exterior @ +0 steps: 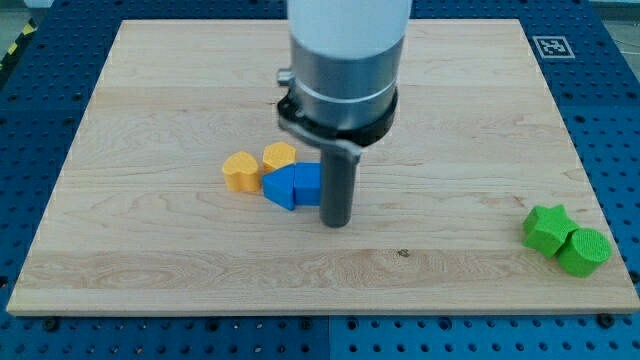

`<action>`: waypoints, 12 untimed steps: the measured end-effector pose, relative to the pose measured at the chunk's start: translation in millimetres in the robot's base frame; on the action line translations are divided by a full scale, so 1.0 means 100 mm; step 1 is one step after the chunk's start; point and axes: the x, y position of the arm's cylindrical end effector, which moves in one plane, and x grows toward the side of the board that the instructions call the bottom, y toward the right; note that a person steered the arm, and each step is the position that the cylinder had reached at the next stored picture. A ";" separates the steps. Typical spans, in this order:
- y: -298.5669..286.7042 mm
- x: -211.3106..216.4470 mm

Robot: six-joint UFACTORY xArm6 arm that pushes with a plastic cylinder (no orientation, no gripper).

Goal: Push blue blocks and yellow blocks in a group

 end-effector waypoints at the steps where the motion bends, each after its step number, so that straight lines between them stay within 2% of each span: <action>1: -0.35 -0.02; 2: -0.61 -0.25; 5: -1.20 -0.28; 6: -1.27 -0.54; 10: -1.24 -0.59; 12: -1.00 -0.59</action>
